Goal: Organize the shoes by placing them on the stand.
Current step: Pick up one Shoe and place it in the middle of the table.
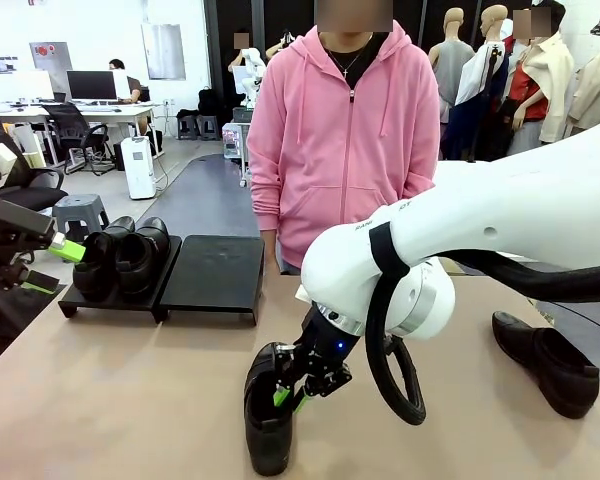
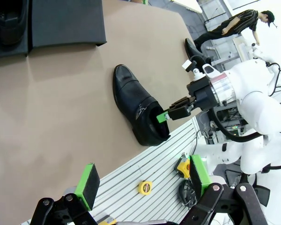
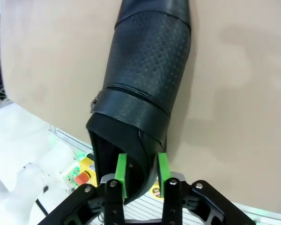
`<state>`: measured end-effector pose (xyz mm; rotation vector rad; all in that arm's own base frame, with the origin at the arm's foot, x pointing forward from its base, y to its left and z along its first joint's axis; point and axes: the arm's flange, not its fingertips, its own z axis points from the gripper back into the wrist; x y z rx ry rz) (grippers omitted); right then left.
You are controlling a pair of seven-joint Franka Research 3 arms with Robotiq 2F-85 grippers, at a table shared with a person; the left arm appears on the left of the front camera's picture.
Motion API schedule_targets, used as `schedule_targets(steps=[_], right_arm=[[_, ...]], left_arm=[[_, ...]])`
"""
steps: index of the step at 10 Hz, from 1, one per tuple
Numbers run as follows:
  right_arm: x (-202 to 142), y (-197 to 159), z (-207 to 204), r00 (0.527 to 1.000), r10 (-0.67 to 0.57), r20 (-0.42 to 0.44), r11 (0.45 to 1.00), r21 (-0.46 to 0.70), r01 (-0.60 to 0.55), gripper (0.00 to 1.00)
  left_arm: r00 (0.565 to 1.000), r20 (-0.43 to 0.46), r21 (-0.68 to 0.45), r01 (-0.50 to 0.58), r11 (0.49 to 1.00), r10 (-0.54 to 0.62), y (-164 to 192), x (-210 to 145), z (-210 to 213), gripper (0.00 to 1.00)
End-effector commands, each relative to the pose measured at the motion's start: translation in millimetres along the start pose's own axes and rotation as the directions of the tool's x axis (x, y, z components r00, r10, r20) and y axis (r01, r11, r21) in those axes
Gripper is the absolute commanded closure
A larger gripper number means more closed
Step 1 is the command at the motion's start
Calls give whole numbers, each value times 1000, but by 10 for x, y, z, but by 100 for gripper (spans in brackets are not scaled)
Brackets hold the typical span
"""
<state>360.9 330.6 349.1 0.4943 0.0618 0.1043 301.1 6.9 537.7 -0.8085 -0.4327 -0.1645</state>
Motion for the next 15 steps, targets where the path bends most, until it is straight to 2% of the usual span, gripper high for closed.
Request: schedule_targets(steps=[1, 3, 5, 6, 7, 9, 10, 12, 13, 15], right_arm=[[-122, -93, 398, 998, -25, 50, 1000, 20, 24, 0], [-346, -333, 1111, 999, -19, 43, 997, 76, 16, 0], [-573, -913, 1890, 998, -28, 64, 998, 59, 25, 0], [-671, -1253, 2229, 999, -23, 31, 996, 91, 20, 0], [-778, -1602, 2569, 997, -43, 59, 988, 147, 34, 0], [-1063, -2320, 3169, 967, -163, 196, 955, 279, 104, 0], [-1178, -2598, 3315, 953, -200, 226, 941, 314, 124, 0], [-1266, -2977, 3439, 933, -287, 218, 881, 443, 168, 0], [-1318, -2742, 3407, 941, -248, 231, 928, 336, 163, 0], [-1318, -2742, 3407, 941, -248, 231, 928, 336, 163, 0]], left_arm=[[1000, 0, -9, -8, 1000, 8, -4, -4, 10, 0], [1000, 0, -9, -8, 1000, 8, -4, -4, 10, 0], [1000, 0, -9, -8, 1000, 8, -4, -4, 10, 0], [1000, 0, -9, -8, 1000, 8, -4, -4, 10, 0], [1000, 0, -9, -8, 1000, 8, -4, -4, 10, 0], [1000, 0, -9, -8, 1000, 8, -4, -4, 10, 0], [1000, 0, -9, -8, 1000, 8, -4, -4, 10, 0], [1000, 0, -9, -8, 1000, 8, -4, -4, 10, 0], [1000, 0, -9, -8, 1000, 8, -4, -4, 10, 0], [1000, 0, -9, -8, 1000, 8, -4, -4, 10, 0]])
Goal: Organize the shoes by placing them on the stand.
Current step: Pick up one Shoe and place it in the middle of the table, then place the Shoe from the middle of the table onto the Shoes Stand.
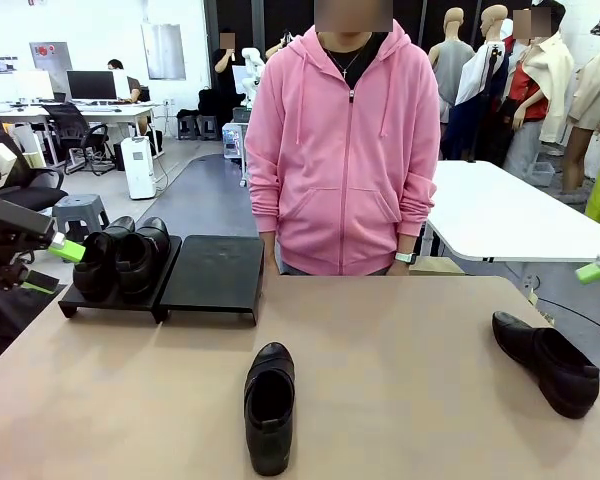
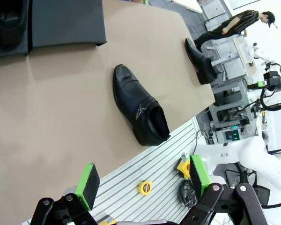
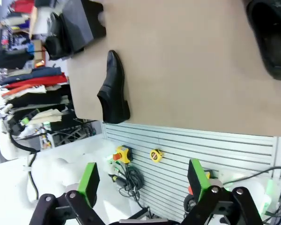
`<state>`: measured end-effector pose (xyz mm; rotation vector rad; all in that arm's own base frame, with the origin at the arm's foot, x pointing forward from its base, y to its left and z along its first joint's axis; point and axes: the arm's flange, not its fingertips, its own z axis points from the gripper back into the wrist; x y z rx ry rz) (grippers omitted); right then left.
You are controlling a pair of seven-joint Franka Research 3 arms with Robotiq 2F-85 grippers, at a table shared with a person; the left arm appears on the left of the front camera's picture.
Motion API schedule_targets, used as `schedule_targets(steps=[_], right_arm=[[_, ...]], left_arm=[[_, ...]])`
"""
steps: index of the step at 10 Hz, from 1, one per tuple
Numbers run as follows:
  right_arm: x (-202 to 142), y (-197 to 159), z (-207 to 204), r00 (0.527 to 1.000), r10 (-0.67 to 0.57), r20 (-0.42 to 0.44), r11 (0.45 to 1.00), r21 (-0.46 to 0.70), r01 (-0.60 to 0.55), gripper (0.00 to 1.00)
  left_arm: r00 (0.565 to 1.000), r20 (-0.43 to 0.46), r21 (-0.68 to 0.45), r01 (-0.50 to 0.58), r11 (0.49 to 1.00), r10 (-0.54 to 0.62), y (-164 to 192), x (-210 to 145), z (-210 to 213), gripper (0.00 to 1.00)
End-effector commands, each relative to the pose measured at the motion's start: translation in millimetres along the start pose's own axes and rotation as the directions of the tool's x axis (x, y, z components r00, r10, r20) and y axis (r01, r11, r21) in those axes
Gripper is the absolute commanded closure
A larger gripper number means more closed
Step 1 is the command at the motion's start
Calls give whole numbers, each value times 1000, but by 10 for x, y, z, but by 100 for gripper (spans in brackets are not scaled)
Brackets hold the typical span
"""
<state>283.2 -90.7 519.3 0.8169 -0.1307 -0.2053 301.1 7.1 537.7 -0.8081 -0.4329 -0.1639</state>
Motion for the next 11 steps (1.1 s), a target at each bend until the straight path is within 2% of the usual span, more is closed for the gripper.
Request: schedule_targets(steps=[1, 10, 11], right_arm=[[-24, 60, -21, 1000, 21, 1, 1000, -2, -21, 0], [-24, 60, -21, 1000, 21, 1, 1000, -2, -21, 0], [-24, 60, -21, 1000, 21, 1, 1000, -2, -21, 0]], left_arm=[[1000, 0, -10, -8, 1000, 8, -5, -4, 9, 0], [1000, 0, 0, 0, 1000, 0, 0, 0, 0, 0], [996, -65, 112, -57, 992, 65, -331, -85, -336, 0]])
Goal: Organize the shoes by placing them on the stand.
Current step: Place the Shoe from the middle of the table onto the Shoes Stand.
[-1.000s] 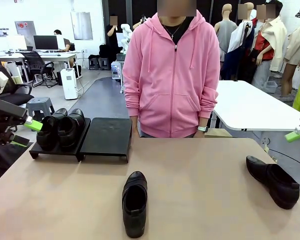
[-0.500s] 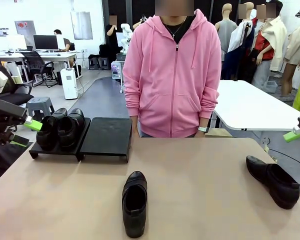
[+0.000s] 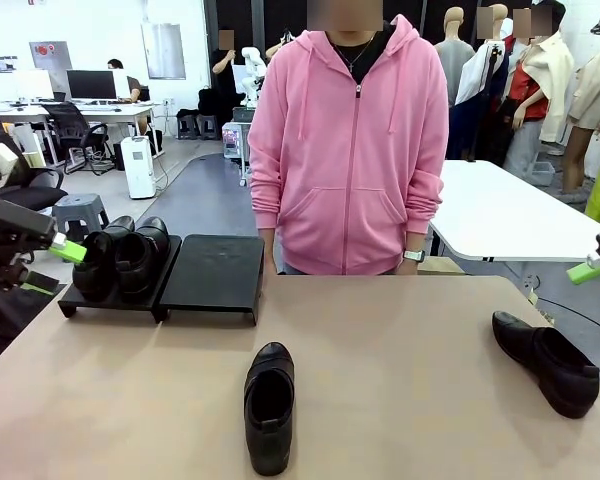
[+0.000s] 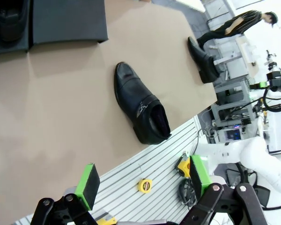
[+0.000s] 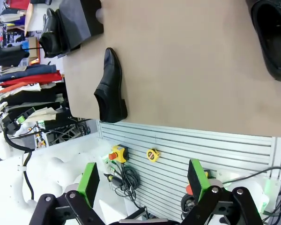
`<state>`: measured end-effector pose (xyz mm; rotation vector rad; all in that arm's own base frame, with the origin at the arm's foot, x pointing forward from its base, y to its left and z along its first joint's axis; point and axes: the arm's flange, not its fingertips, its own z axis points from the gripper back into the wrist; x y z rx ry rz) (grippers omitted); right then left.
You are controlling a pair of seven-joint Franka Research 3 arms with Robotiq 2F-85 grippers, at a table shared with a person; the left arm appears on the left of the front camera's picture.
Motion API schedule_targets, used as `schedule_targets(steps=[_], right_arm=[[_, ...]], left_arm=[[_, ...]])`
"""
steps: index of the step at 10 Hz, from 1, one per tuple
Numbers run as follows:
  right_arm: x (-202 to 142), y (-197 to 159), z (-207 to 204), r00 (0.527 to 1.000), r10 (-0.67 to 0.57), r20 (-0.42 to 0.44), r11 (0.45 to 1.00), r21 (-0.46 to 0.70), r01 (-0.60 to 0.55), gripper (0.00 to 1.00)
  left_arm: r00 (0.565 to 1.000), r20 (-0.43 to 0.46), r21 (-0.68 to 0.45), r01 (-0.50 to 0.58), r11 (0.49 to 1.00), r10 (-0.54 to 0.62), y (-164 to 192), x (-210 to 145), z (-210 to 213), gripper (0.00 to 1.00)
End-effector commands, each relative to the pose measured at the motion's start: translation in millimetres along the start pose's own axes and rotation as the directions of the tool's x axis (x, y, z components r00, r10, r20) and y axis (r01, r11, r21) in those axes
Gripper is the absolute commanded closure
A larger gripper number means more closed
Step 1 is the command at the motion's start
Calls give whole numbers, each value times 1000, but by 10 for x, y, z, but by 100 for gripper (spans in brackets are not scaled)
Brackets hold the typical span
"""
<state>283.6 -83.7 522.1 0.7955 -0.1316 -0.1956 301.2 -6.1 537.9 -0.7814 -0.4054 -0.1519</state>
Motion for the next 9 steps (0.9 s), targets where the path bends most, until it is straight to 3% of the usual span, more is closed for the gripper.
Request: schedule_targets(steps=[1, 2, 3, 4, 5, 6, 8, 9], right_arm=[[-12, -7, 11, 1000, 10, 3, 1000, 18, -10, 0], [-12, -7, 11, 1000, 10, 3, 1000, 18, -10, 0], [-12, -7, 11, 1000, 10, 3, 1000, 18, -10, 0], [-12, -7, 11, 1000, 10, 3, 1000, 18, -10, 0], [-12, -7, 11, 1000, 10, 3, 1000, 18, -10, 0], [-12, -7, 11, 1000, 10, 3, 1000, 18, -10, 0], [-12, -7, 11, 1000, 10, 3, 1000, 18, -10, 0], [-12, -7, 11, 1000, 10, 3, 1000, 18, -10, 0]], left_arm=[[986, -63, 190, -141, 972, 155, -572, -83, -720, 0], [973, -153, 249, -130, 960, 172, -900, -51, -1211, 0], [933, -214, 397, -188, 899, 289, -1263, -98, -1851, 0], [919, -111, 475, -285, 833, 377, -1602, -146, -2491, 0], [908, -193, 483, -242, 841, 372, -1825, -259, -2887, 0], [913, -207, 508, -206, 836, 351, -2034, -371, -3258, 0], [960, -145, 518, -133, 845, 240, -2230, -314, -3407, 0], [923, -203, 477, -198, 856, 327, -2163, -771, -3337, 0]])
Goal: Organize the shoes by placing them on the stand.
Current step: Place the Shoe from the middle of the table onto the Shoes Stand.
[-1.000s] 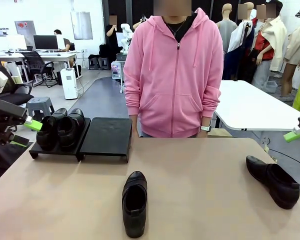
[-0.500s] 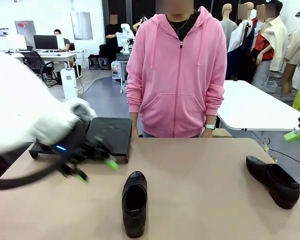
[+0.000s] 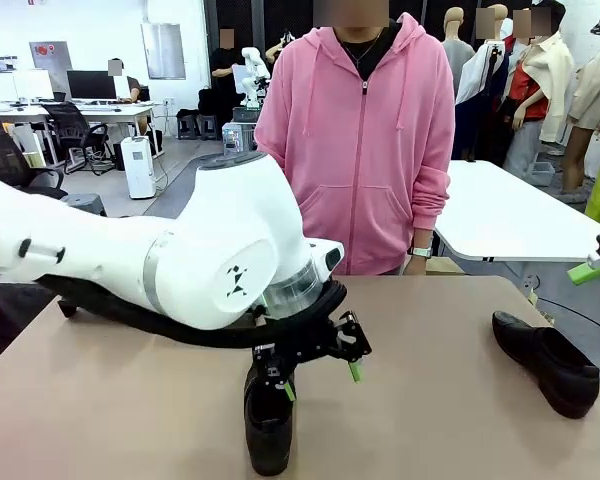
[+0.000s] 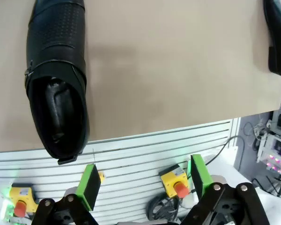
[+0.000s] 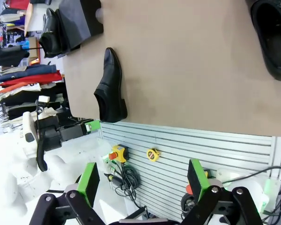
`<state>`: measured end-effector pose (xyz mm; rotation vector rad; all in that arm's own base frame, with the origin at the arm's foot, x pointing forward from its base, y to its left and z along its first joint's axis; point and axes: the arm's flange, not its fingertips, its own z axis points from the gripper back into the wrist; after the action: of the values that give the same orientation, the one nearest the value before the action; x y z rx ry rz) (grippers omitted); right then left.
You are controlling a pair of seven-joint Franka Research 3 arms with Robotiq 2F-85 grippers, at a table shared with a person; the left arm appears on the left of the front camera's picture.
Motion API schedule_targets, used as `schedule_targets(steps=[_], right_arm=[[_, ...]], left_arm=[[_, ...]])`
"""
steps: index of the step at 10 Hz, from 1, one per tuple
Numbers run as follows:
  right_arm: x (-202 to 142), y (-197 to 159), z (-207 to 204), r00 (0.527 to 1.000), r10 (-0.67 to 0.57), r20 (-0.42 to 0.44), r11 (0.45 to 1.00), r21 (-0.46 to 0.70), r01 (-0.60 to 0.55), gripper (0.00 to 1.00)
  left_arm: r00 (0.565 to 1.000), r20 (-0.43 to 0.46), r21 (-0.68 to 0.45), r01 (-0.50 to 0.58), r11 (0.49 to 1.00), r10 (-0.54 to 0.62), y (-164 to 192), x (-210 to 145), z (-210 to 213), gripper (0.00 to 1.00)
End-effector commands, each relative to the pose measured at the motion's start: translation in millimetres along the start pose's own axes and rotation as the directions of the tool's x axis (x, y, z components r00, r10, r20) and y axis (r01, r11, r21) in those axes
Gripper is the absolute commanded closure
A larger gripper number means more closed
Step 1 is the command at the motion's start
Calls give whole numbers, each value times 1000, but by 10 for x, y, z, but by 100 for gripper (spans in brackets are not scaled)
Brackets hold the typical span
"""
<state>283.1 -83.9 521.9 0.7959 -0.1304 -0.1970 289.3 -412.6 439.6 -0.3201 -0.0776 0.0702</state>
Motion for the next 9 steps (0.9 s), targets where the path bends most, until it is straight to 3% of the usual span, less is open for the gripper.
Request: schedule_targets(steps=[1, 3, 4, 5, 9], right_arm=[[-8, -4, 10, 1000, 12, 3, 1000, 18, -12, 0], [-8, -4, 10, 1000, 12, 3, 1000, 18, -12, 0], [-8, -4, 10, 1000, 12, 3, 1000, 18, -12, 0], [-8, -4, 10, 1000, 12, 3, 1000, 18, -12, 0], [-8, -4, 10, 1000, 12, 3, 1000, 18, -12, 0]], left_arm=[[999, -22, -19, -28, 999, 27, 179, -186, 21, 0], [1000, -13, -3, -3, 1000, 3, 30, -43, -6, 0], [995, -16, 73, 95, 993, -94, 89, -15, -28, 0], [993, -18, 133, 115, 984, -113, 107, 124, -146, 0], [996, -30, 196, 83, 977, -79, 137, 518, -488, 0]])
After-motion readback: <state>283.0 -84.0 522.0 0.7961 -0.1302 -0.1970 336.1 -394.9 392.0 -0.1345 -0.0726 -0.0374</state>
